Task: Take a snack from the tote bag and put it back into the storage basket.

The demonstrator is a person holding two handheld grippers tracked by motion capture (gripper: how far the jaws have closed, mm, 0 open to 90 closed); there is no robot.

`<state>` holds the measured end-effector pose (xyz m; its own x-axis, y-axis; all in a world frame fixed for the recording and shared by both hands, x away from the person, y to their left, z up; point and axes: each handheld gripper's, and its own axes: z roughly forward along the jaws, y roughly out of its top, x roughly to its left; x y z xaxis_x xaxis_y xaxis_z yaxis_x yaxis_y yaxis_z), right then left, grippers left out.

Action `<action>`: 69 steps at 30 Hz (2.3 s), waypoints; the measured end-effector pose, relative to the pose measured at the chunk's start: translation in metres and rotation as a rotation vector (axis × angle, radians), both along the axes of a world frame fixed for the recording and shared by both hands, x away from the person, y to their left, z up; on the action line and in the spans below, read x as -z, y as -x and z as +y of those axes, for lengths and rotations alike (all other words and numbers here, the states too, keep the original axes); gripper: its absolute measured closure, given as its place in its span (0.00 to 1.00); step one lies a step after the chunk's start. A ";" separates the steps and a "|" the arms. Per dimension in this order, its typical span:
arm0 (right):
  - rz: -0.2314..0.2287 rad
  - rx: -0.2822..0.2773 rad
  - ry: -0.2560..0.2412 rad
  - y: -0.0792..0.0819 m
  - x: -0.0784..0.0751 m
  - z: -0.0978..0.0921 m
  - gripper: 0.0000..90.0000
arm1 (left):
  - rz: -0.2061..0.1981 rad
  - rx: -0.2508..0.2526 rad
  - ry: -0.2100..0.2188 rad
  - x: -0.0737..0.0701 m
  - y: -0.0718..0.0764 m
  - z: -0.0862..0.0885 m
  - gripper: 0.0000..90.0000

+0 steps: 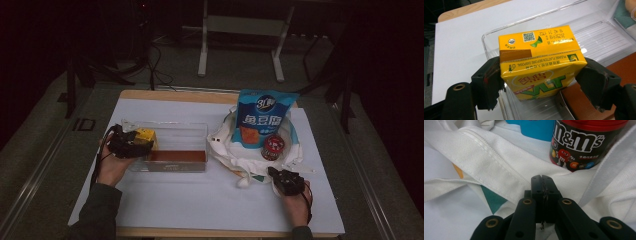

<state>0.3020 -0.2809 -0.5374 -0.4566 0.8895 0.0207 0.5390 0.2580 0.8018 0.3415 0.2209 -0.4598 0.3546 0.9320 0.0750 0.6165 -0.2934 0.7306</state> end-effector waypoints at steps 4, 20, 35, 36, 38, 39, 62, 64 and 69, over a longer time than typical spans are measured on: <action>0.001 0.000 -0.001 0.000 0.000 0.000 0.99 | -0.007 -0.029 -0.009 0.000 0.004 -0.002 0.27; 0.000 0.000 0.000 0.000 0.000 0.000 0.99 | 0.021 -0.109 0.015 -0.004 0.010 0.002 0.28; -0.001 -0.001 0.001 0.000 0.000 0.000 0.99 | -0.005 -0.007 0.050 -0.022 0.024 0.015 0.30; 0.000 0.000 0.000 0.000 0.000 0.000 0.99 | -0.004 -0.001 0.055 -0.023 0.024 0.015 0.31; 0.000 0.000 -0.001 0.000 0.000 0.000 0.99 | -0.014 0.007 0.064 -0.026 0.024 0.015 0.31; -0.001 -0.001 0.000 0.000 0.000 0.000 0.99 | -0.015 0.007 0.061 -0.027 0.024 0.014 0.31; 0.000 0.000 0.000 0.000 0.000 0.000 0.99 | -0.021 0.149 0.105 -0.044 0.018 -0.012 0.30; 0.000 0.000 -0.001 0.000 0.000 0.000 0.99 | -0.029 0.156 0.103 -0.044 0.018 -0.014 0.30; 0.000 0.000 0.001 0.000 0.000 0.000 0.99 | -0.045 0.179 0.129 -0.044 0.020 -0.019 0.34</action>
<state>0.3021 -0.2809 -0.5374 -0.4568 0.8893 0.0200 0.5387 0.2586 0.8018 0.3213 0.2021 -0.4154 0.5146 0.8572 -0.0210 0.5290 -0.2981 0.7946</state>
